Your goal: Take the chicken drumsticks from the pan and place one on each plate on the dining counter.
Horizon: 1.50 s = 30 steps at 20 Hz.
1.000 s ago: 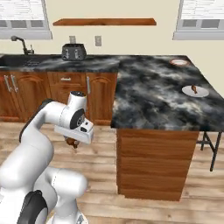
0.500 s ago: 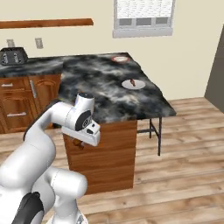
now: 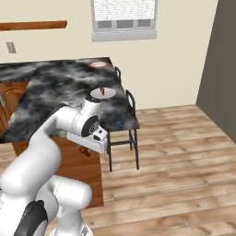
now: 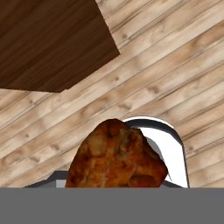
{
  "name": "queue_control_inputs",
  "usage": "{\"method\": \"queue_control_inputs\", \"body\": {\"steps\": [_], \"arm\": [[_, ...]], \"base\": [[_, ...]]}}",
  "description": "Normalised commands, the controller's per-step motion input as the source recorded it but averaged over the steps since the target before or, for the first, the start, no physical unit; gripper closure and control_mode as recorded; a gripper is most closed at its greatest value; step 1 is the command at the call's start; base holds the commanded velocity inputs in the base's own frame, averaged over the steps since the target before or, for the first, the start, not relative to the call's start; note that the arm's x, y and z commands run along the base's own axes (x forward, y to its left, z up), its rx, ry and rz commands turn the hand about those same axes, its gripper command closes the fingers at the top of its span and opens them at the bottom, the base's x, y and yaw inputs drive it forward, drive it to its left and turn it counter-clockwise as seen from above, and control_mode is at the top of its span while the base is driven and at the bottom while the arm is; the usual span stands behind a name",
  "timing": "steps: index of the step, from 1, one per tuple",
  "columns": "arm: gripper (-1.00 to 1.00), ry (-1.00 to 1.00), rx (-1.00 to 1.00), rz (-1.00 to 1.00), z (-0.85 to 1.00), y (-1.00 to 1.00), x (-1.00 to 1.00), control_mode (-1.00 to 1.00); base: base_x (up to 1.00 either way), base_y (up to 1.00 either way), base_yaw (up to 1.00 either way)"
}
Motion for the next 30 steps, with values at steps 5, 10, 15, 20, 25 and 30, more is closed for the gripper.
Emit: {"method": "queue_control_inputs", "body": {"steps": [5,10,15,20,25,30], "arm": [[1.0,0.0,0.0,0.0,0.0,0.0,0.0,1.0],[1.0,0.0,0.0,0.0,0.0,0.0,0.0,1.0],[1.0,0.0,0.0,0.0,0.0,0.0,0.0,1.0],[1.0,0.0,0.0,0.0,0.0,0.0,0.0,1.0],[1.0,0.0,0.0,0.0,0.0,0.0,0.0,1.0],[1.0,0.0,0.0,0.0,0.0,0.0,0.0,1.0]], "base": [[0.72,-0.78,0.0],[0.81,-0.73,0.0],[0.88,-0.67,0.0],[0.89,-0.66,0.0],[0.89,-0.66,0.0],[0.96,-0.56,0.02]]}}
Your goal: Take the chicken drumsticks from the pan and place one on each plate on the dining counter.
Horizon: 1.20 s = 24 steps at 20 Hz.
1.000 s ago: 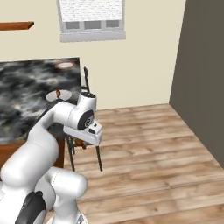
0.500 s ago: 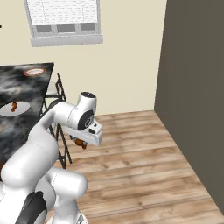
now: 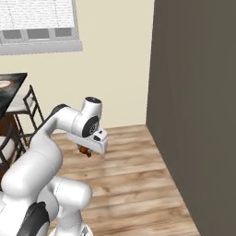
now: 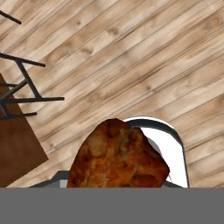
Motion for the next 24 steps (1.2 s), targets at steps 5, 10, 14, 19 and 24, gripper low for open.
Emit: {"method": "queue_control_inputs", "body": {"steps": [5,10,14,19,24], "arm": [[1.0,0.0,0.0,0.0,0.0,0.0,0.0,1.0],[1.0,0.0,0.0,0.0,0.0,0.0,0.0,1.0],[1.0,0.0,0.0,0.0,0.0,0.0,0.0,1.0],[1.0,0.0,0.0,0.0,0.0,0.0,0.0,1.0],[1.0,0.0,0.0,0.0,0.0,0.0,0.0,1.0]], "base": [[1.0,-0.31,0.2],[0.98,-0.15,0.42],[0.73,-0.05,0.64],[0.75,-0.05,0.64],[0.94,-0.1,0.46]]}}
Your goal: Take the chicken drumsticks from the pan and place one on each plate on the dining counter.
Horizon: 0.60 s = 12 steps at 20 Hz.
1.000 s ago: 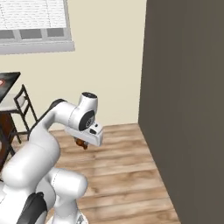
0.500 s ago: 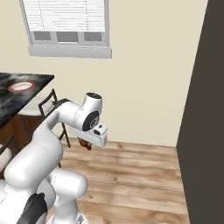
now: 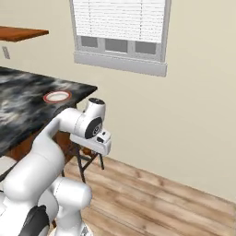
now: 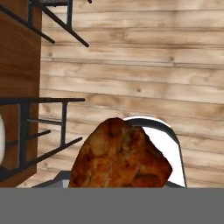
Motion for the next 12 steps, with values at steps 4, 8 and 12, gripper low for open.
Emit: {"method": "queue_control_inputs", "body": {"steps": [4,8,12], "arm": [[1.0,0.0,0.0,0.0,0.0,0.0,0.0,1.0],[1.0,0.0,0.0,0.0,0.0,0.0,0.0,1.0],[1.0,0.0,0.0,0.0,0.0,0.0,0.0,1.0]], "base": [[0.95,-0.18,0.32],[0.93,-0.21,0.3],[0.77,-0.06,0.65]]}}
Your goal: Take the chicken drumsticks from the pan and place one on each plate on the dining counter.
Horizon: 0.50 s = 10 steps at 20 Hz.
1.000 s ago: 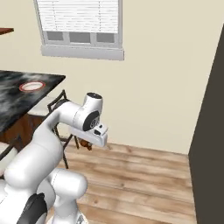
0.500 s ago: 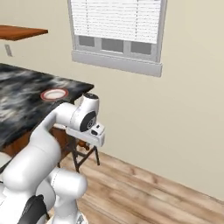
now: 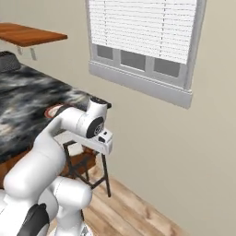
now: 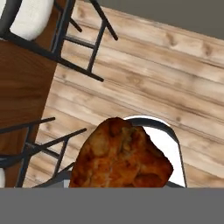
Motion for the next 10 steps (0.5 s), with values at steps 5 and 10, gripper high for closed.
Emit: {"method": "queue_control_inputs", "body": {"steps": [5,10], "arm": [[1.0,0.0,0.0,0.0,0.0,0.0,0.0,1.0],[1.0,0.0,0.0,0.0,0.0,0.0,0.0,1.0]], "base": [[0.72,-0.01,0.78],[0.73,0.0,0.8]]}}
